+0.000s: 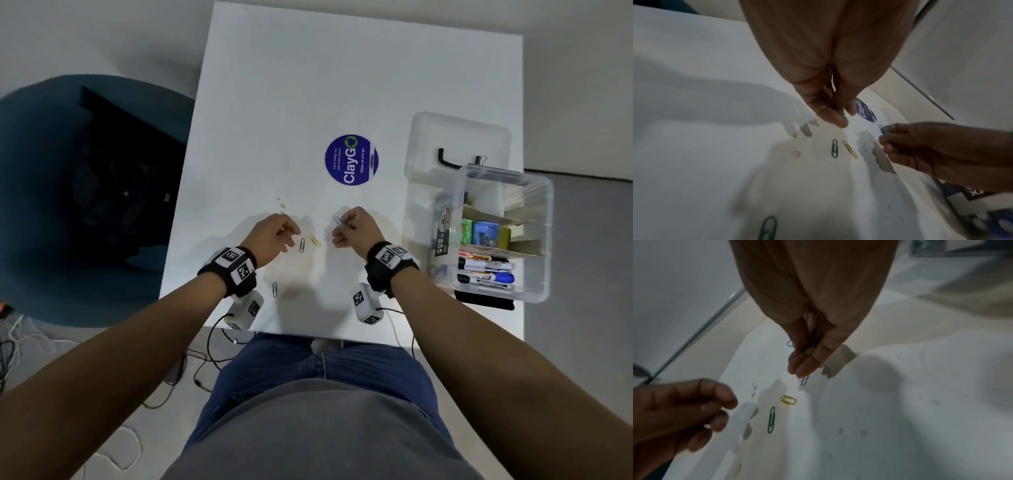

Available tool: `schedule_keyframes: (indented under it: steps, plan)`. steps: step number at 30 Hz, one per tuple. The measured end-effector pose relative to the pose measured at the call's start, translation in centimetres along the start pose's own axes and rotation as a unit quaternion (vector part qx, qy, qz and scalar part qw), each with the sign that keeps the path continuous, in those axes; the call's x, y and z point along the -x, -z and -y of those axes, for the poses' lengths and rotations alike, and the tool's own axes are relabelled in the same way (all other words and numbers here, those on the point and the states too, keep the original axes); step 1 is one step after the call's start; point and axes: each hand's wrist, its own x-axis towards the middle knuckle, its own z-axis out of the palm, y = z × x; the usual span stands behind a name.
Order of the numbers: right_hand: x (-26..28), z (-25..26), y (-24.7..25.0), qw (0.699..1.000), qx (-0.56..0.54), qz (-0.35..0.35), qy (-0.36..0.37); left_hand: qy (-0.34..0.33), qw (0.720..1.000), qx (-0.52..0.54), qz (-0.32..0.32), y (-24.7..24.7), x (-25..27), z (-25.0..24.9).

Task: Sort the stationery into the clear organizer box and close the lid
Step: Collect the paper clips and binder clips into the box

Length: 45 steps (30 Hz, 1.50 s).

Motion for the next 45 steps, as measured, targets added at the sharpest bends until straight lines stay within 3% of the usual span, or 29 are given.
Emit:
schedule_keyframes:
  steps: [5, 7, 9, 10, 11, 13, 15, 18, 21, 23, 27, 30, 33, 40, 42, 45]
  plan:
    - [1.5, -0.7, 0.6, 0.978, -0.195, 0.063, -0.041, 0.085, 0.995, 0.031, 0.040, 0.2, 1.8, 1.1]
    - [1.2, -0.4, 0.3, 0.976, -0.200, 0.053, -0.065, 0.116, 0.992, -0.017, 0.049, -0.2, 2.5, 1.2]
    - [0.6, -0.1, 0.1, 0.999, -0.015, 0.024, -0.026, 0.111, 0.972, -0.198, 0.055, -0.8, 3.3, 1.4]
    - [0.3, 0.0, 0.0, 0.991, 0.129, 0.015, 0.014, 0.111, 0.952, -0.279, 0.061, -1.1, 3.8, 1.5]
    - [-0.1, 0.1, 0.0, 0.963, 0.263, 0.010, 0.056, 0.119, 0.934, -0.330, 0.067, -1.5, 4.2, 1.7]
    - [-0.6, 0.1, -0.2, 0.899, 0.422, 0.031, 0.113, 0.137, 0.914, -0.374, 0.081, -2.4, 4.8, 2.4]
    - [-1.1, -0.1, -0.2, 0.848, 0.503, 0.060, 0.153, 0.148, 0.906, -0.387, 0.090, -3.1, 4.9, 3.1]
    - [-1.4, -0.1, -0.5, 0.796, 0.566, 0.067, 0.205, 0.125, 0.909, -0.387, 0.093, -3.9, 5.1, 3.5]
    - [-1.4, 0.0, -0.7, 0.774, 0.599, 0.081, 0.189, 0.084, 0.915, -0.389, 0.071, -4.2, 5.8, 3.8]
    - [-1.5, -0.1, -0.9, 0.786, 0.591, 0.084, 0.158, 0.084, 0.919, -0.383, 0.048, -3.8, 6.2, 3.8]
    - [-1.0, -0.5, -1.1, 0.874, 0.465, 0.110, 0.084, 0.109, 0.925, -0.363, 0.013, -2.4, 6.2, 4.1]
    - [-0.1, -0.3, -0.9, 0.925, 0.359, 0.102, 0.066, 0.121, 0.922, -0.369, 0.014, -1.7, 6.4, 3.8]
    - [0.7, -0.3, -1.1, 0.957, 0.269, 0.101, 0.037, 0.134, 0.922, -0.361, 0.042, -2.2, 6.4, 3.6]
    - [0.7, -0.1, -1.9, 0.990, 0.127, 0.063, -0.014, 0.106, 0.920, -0.372, 0.059, -3.8, 5.9, 3.5]
    - [0.5, -0.1, -2.5, 0.982, 0.186, 0.043, 0.009, 0.098, 0.923, -0.368, 0.063, -3.6, 5.4, 3.0]
    - [0.5, -0.5, -3.7, 0.932, 0.356, 0.027, 0.059, 0.084, 0.929, -0.355, 0.068, -3.3, 4.5, 2.6]
